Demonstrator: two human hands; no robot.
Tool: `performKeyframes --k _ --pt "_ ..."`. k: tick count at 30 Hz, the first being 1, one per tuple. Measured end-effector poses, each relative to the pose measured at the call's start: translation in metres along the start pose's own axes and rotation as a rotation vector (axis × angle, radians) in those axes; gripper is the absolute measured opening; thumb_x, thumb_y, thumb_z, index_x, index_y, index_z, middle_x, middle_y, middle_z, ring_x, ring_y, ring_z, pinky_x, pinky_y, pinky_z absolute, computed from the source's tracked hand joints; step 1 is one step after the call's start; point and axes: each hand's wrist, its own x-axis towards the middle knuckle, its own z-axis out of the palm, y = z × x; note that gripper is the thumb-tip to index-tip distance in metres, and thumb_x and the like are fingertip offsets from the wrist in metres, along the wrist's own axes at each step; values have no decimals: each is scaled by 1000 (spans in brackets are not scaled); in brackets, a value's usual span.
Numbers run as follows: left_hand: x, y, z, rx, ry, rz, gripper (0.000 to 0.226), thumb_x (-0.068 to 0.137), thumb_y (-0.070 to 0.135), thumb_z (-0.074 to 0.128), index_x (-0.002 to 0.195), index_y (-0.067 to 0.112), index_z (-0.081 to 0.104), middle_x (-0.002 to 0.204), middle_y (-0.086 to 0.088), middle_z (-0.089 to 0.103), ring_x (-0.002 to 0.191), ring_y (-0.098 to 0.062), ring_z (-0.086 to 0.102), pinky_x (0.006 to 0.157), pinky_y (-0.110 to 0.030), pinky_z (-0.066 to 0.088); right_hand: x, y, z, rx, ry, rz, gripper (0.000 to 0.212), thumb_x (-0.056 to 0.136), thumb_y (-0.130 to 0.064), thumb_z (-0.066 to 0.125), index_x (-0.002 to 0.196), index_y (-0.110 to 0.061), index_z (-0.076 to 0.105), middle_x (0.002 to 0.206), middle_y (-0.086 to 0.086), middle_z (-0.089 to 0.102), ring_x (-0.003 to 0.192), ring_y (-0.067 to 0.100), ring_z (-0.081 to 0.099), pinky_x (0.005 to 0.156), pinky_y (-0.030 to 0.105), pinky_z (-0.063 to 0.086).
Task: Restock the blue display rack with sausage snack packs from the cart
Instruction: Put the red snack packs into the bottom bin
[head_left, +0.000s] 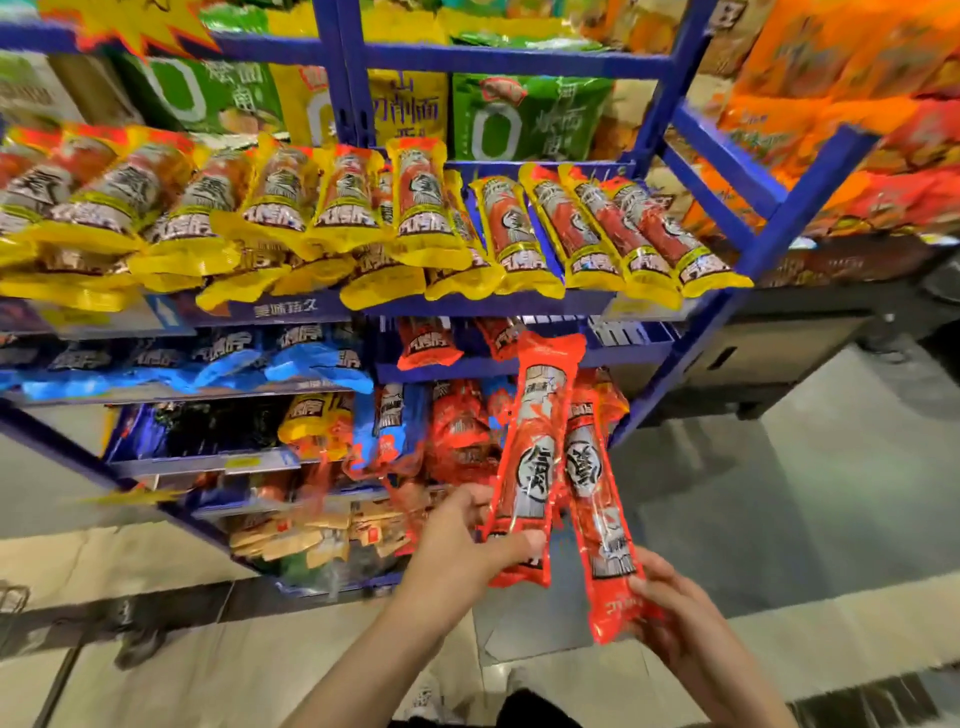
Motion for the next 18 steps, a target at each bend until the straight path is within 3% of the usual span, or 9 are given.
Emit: performKeyframes --k 2,5,8,13,18 --pt "12 6 14 -6 9 27 44 62 12 81 99 9 57 78 6 71 66 -3 66 62 -24 54 3 -14 -13 28 15 7 38 70 -13 70 106 -5 63 75 7 70 56 11 65 49 20 52" --pt "30 12 37 -10 44 32 36 69 0 79 93 10 54 79 3 69 59 3 63 54 -15 50 9 -32 -34 -38 -19 -3 58 49 -25 84 101 -9 66 80 7 71 62 12 67 52 19 53" --pt "44 14 60 -29 69 22 31 74 -5 73 96 6 54 80 -3 65 52 4 60 48 -14 47 18 -50 -51 -81 -51 -10 60 50 -24 76 107 -6 66 89 11 69 69 16 66 59 22 54" --pt "67 25 88 -97 131 40 25 78 -5 69 96 1 53 47 9 63 39 2 57 38 -11 41 25 -68 -68 -153 -71 -24 67 50 -36 84 108 -9 67 80 9 57 64 14 43 54 24 34" --pt "91 41 95 -137 288 69 21 73 11 78 86 8 62 71 0 67 51 -1 61 48 -16 48 25 -76 -80 -92 -114 21 34 76 -3 56 109 2 60 67 7 59 48 6 51 42 14 40"
